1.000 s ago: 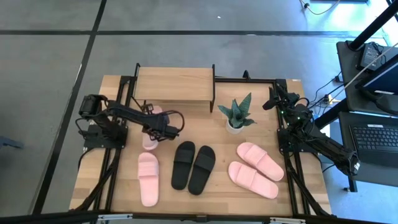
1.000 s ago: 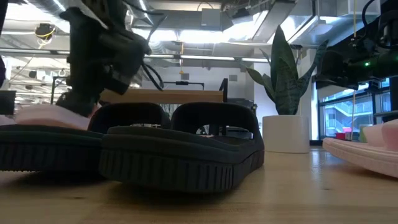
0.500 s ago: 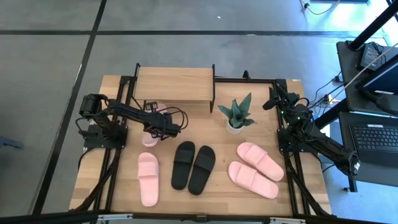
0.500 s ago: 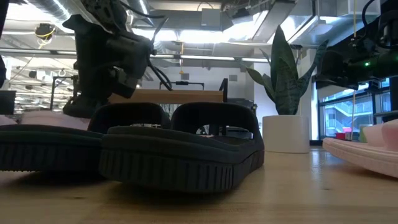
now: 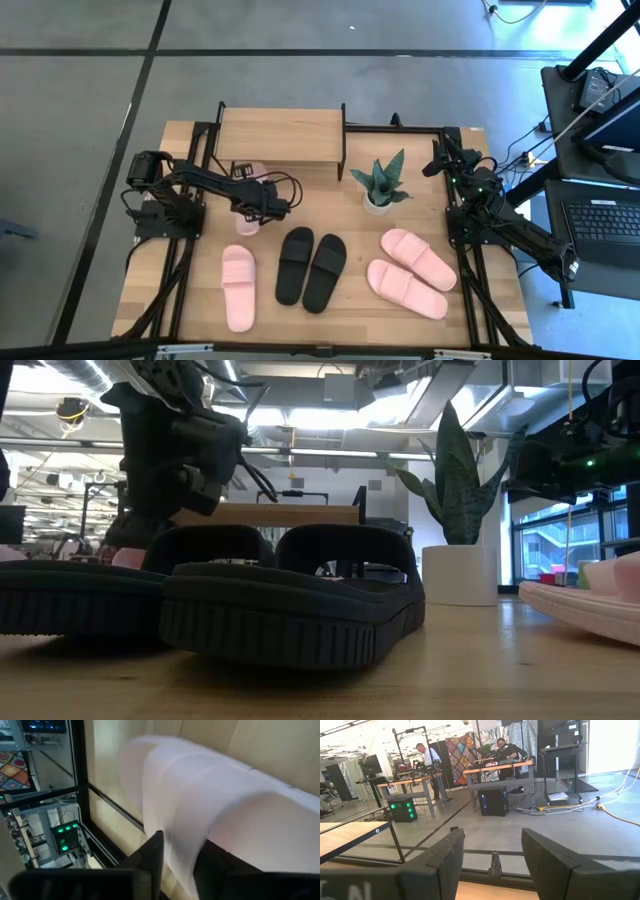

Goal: Pick and place slides into the shelf
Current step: Put the pink slipper under the shelf

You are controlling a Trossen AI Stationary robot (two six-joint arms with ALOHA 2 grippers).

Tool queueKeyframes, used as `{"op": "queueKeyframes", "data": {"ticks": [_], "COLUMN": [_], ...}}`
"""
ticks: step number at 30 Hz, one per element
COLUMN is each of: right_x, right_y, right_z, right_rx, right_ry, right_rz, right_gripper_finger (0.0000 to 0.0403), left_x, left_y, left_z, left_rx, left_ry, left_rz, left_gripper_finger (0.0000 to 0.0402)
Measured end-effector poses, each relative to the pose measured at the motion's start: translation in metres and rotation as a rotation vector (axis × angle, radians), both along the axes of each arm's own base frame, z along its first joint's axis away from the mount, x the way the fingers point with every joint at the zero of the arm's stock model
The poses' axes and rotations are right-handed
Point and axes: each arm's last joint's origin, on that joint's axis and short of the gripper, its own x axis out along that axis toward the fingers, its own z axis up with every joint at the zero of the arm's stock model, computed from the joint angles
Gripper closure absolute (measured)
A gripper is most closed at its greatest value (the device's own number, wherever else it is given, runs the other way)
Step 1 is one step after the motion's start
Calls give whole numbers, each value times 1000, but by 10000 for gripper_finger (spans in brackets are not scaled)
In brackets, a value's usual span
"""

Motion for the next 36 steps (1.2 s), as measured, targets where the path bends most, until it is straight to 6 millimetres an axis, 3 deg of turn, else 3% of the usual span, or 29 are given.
{"op": "queueKeyframes", "data": {"ticks": [6,13,20,26,32,36], "right_x": [0,0,0,0,0,0], "right_y": [0,0,0,0,0,0], "right_z": [0,0,0,0,0,0], "right_rx": [0,0,1,1,1,1], "right_ry": [0,-1,-3,-4,-3,-3], "right_rz": [0,0,0,0,0,0], "right_gripper_finger": [203,203,203,203,203,203], "left_x": [-4,0,-2,-22,-31,-30], "left_y": [-1,-19,-55,-79,-92,-98], "left_z": [1,22,57,85,90,86], "left_rx": [-2,-37,-356,-434,-436,-427], "left_ry": [44,67,-214,-447,-575,-541], "left_rz": [-2,-22,-152,-239,-121,-151], "left_gripper_finger": [245,229,229,229,229,229]}}
